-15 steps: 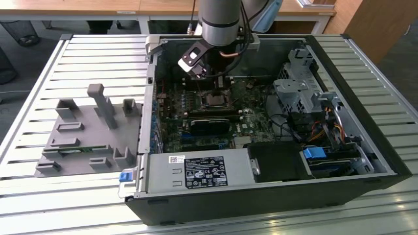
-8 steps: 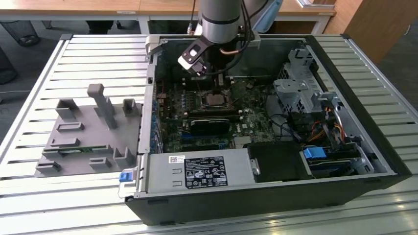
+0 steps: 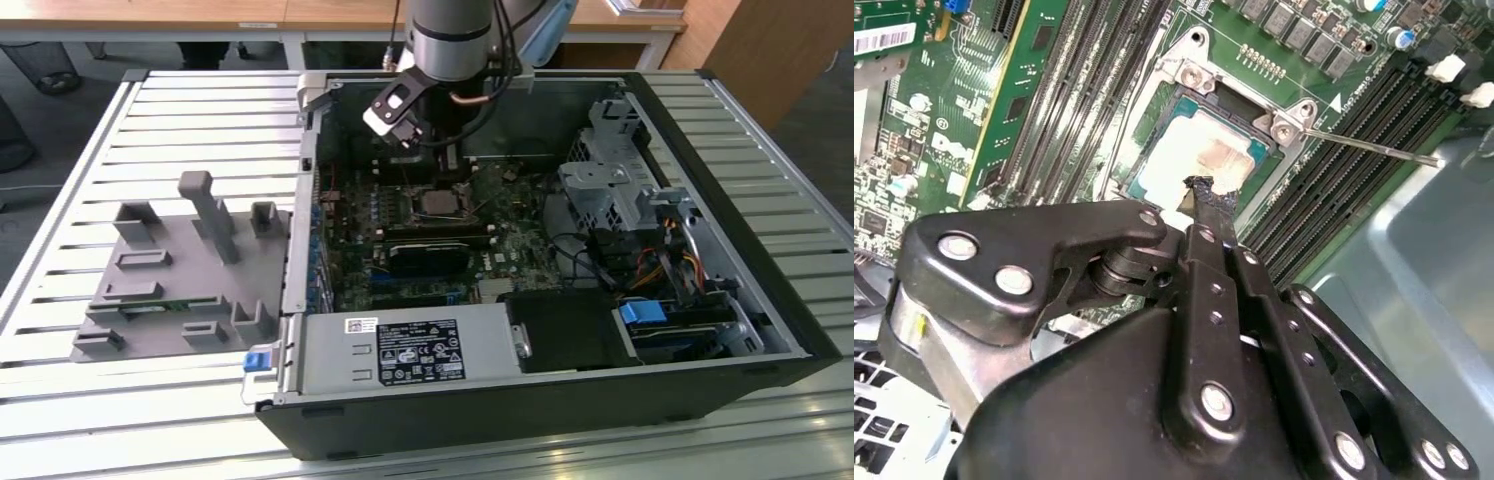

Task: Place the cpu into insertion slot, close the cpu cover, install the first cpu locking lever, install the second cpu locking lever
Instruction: 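Close the cpu cover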

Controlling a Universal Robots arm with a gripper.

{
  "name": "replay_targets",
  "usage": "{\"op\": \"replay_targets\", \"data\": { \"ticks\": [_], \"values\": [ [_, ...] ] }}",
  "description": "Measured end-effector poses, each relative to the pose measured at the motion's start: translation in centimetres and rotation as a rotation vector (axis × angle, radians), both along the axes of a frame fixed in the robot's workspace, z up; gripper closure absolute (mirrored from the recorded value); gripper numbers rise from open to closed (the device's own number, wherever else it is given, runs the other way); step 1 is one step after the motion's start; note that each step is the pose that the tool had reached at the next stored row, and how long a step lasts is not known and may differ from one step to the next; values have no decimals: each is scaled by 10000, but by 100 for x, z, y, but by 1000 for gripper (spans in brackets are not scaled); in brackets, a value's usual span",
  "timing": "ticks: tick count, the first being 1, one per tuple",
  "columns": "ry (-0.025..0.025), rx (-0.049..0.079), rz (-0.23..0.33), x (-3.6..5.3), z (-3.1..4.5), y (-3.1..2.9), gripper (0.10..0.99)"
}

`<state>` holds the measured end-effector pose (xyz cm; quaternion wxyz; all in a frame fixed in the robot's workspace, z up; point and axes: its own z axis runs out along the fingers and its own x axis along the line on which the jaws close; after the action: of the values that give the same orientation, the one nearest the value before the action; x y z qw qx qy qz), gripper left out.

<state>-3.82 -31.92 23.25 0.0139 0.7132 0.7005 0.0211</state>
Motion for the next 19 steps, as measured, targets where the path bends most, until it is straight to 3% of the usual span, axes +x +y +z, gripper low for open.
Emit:
{"op": "replay_targets", "data": {
  "ticks": [5, 15, 19],
  "values": [
    [0, 0, 0, 0, 77, 0, 980],
    [0, 0, 0, 0, 301, 0, 980],
    [0, 0, 1, 0, 311, -14, 980]
  ]
}}
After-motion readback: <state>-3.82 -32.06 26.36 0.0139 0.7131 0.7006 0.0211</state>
